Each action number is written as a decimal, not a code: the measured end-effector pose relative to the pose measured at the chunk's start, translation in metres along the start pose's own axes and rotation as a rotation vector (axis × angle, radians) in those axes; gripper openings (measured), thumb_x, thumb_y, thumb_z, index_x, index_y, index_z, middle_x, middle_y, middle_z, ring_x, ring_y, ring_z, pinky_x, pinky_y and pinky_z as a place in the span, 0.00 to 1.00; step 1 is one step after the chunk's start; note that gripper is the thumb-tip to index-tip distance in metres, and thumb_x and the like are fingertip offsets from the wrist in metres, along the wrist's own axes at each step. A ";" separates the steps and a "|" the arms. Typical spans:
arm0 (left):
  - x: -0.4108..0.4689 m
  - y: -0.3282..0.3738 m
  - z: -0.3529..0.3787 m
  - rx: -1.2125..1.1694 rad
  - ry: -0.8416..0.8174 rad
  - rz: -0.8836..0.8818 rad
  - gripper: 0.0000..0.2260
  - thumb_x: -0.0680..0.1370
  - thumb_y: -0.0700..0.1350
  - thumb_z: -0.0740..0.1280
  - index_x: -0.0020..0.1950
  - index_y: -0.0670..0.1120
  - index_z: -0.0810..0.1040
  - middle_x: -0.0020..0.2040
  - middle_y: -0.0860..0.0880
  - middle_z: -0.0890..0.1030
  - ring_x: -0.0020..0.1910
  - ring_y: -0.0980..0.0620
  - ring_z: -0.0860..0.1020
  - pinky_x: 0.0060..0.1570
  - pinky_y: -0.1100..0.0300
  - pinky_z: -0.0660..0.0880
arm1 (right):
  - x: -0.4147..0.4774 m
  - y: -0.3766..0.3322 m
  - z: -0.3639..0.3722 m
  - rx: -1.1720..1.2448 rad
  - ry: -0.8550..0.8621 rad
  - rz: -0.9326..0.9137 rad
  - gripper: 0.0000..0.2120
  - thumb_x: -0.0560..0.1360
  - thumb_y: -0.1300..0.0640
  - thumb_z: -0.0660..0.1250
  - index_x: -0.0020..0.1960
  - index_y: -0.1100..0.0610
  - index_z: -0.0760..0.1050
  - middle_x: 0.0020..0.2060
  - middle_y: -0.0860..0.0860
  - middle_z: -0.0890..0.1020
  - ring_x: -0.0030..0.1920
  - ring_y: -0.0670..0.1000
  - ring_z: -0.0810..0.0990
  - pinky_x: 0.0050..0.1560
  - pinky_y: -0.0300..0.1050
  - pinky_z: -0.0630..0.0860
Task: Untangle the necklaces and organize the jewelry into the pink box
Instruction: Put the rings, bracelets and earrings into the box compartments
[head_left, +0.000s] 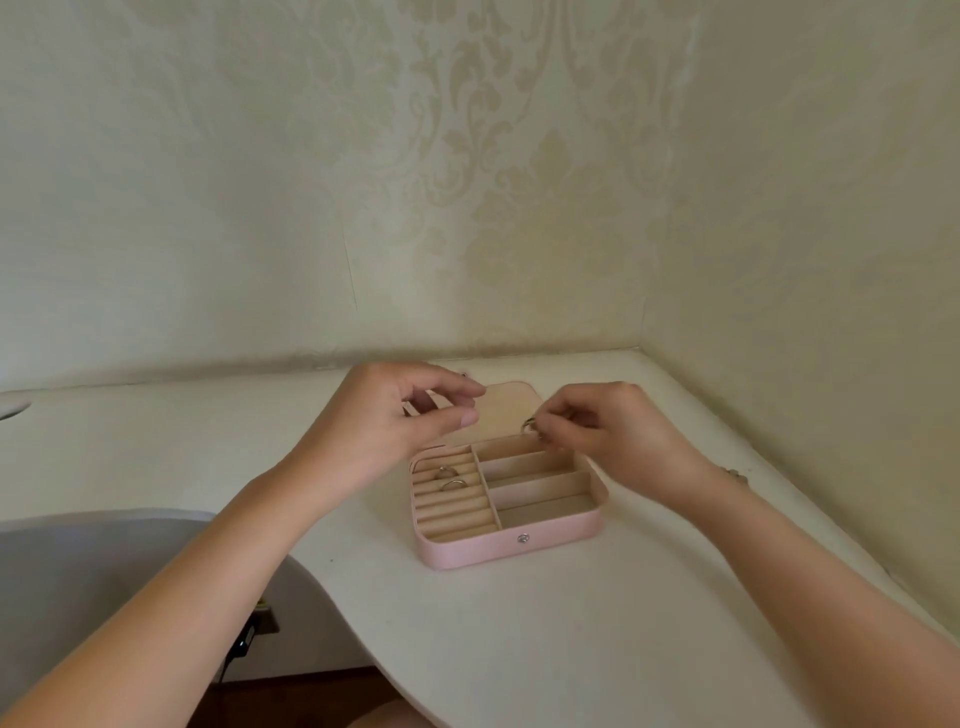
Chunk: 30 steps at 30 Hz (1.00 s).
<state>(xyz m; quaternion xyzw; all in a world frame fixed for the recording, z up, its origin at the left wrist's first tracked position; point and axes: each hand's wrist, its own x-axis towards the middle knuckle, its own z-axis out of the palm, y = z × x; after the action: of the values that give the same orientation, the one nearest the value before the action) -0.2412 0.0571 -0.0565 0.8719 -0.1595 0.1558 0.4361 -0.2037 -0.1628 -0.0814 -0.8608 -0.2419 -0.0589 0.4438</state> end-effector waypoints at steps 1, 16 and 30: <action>0.000 0.003 0.001 0.011 -0.048 -0.010 0.08 0.69 0.45 0.75 0.45 0.57 0.83 0.41 0.63 0.83 0.33 0.60 0.76 0.34 0.72 0.70 | -0.003 -0.007 0.006 0.032 -0.038 -0.021 0.06 0.74 0.60 0.68 0.40 0.53 0.81 0.35 0.50 0.84 0.36 0.45 0.80 0.41 0.36 0.74; -0.012 -0.004 0.007 0.170 -0.173 -0.167 0.03 0.68 0.44 0.77 0.38 0.50 0.85 0.30 0.53 0.82 0.28 0.61 0.78 0.32 0.69 0.73 | -0.010 -0.010 0.030 0.166 -0.102 -0.020 0.01 0.73 0.55 0.71 0.42 0.51 0.81 0.35 0.48 0.83 0.38 0.49 0.81 0.42 0.38 0.75; -0.020 -0.019 0.011 0.435 -0.157 -0.185 0.03 0.70 0.49 0.75 0.40 0.51 0.85 0.30 0.59 0.79 0.35 0.60 0.78 0.34 0.69 0.71 | -0.009 -0.003 0.026 -0.092 -0.130 -0.041 0.04 0.75 0.55 0.69 0.43 0.54 0.81 0.33 0.43 0.80 0.35 0.39 0.75 0.39 0.30 0.70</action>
<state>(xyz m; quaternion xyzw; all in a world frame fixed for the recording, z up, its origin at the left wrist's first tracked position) -0.2502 0.0621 -0.0849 0.9655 -0.0751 0.0779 0.2368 -0.2155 -0.1441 -0.0974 -0.8772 -0.2848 -0.0227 0.3860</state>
